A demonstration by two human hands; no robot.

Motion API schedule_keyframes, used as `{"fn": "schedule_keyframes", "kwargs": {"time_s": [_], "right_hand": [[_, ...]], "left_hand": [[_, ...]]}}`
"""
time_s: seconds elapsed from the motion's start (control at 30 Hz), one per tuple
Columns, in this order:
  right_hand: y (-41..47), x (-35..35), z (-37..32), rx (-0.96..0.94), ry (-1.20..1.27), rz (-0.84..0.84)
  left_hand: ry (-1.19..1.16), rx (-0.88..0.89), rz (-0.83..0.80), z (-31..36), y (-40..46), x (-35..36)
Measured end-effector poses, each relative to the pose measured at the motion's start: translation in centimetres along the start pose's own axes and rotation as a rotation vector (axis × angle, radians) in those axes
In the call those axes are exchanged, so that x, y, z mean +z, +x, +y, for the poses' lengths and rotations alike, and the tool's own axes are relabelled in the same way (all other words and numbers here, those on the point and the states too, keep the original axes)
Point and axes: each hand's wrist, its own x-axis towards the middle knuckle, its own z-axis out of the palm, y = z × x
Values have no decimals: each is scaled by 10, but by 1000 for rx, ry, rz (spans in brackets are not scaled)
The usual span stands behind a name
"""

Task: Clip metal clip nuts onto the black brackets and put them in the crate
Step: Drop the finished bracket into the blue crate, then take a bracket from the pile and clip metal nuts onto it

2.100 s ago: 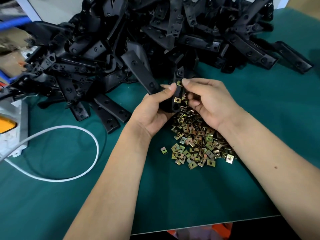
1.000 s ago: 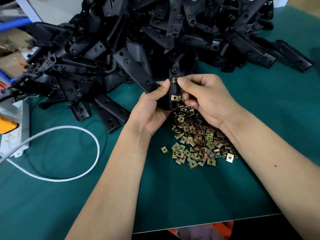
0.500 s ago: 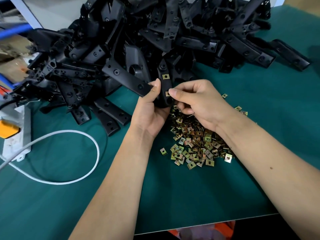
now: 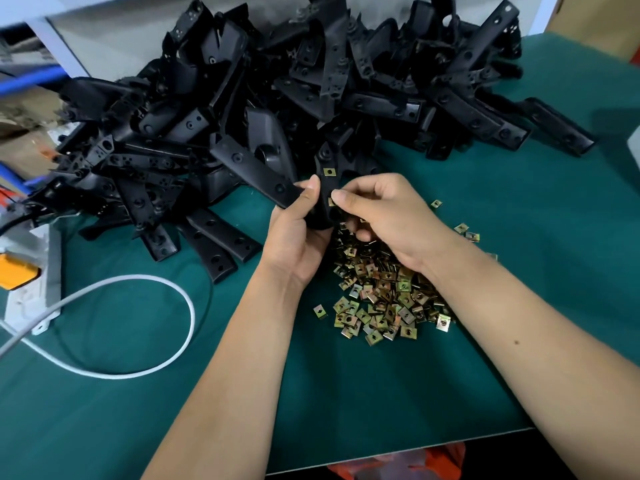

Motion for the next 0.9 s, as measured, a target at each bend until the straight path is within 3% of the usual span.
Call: {"fn": "schedule_keyframes", "kwargs": {"time_s": [0.17,0.33,0.47,0.53,0.67,0.8,0.9], "right_hand": [[-8,4,-3,-126,-233,218],[-33,-32,-20,-169,-244,367],[-69,-92,-34,-210,-108,530],[-96,-132,-35,-202,-45,638],[-181,-224,-22,-173,4,887],[-292,-302,14,-40,37,1126],[-363,-341,59,224,-23,1268]], "left_hand": [[-41,64,63,-4,-6,11],[155,109,47,-16,-17,53],[328,99,-165,-46,-32,123],[417,190,-304,-67,-43,165],[565,345,-431,-118,-74,251],[804,218,-745,-199,-138,316],[992,56,-924,-268,-183,330]]}}
